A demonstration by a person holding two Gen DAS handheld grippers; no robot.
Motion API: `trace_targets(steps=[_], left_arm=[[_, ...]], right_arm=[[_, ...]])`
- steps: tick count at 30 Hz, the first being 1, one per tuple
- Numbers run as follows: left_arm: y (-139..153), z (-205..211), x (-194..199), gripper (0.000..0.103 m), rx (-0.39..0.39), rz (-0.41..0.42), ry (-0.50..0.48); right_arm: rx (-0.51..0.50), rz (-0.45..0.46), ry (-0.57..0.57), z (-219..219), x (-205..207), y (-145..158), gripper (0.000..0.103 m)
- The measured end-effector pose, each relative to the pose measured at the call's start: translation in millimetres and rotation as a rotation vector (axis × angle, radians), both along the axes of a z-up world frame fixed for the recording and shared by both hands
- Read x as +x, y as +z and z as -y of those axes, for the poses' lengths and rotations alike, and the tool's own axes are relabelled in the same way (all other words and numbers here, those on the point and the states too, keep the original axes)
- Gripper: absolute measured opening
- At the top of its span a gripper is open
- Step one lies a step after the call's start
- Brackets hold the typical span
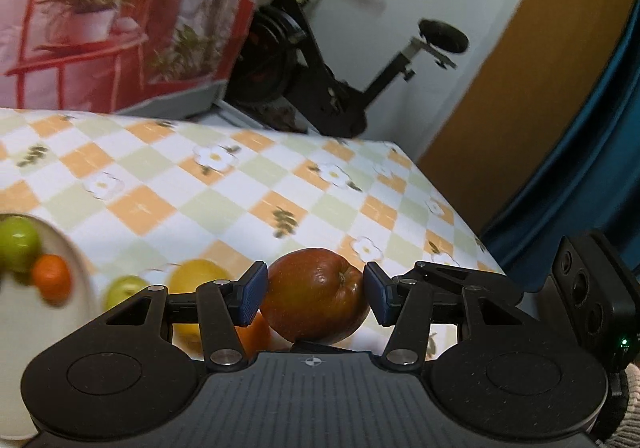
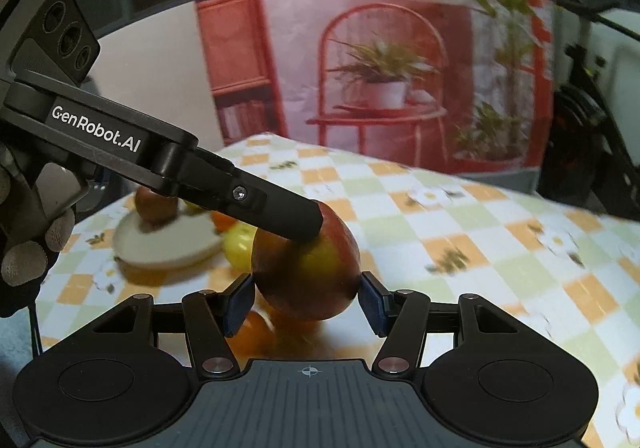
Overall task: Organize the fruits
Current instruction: 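Carry the second red apple onto the beige plate with the left gripper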
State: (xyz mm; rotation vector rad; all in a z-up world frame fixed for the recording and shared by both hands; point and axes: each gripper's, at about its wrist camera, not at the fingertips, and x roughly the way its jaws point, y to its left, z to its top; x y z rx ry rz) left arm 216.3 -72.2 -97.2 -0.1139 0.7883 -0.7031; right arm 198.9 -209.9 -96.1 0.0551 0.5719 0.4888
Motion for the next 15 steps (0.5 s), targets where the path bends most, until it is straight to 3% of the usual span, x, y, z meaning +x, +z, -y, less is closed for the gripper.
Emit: trace_targets(steps=[8, 15], left_arm=[[9.8, -73.4, 0.0, 0.056, 0.008, 0.015, 0.14], [0.5, -140.5, 4.0, 0.056, -0.021, -0.039, 0.291]], right_arm=[[-0.008, -0.004, 0.146, -80.5, 35.1, 13.4, 0.053], [-0.055, -0.029, 0.298, -162.5, 66.6, 6.2, 0.053]])
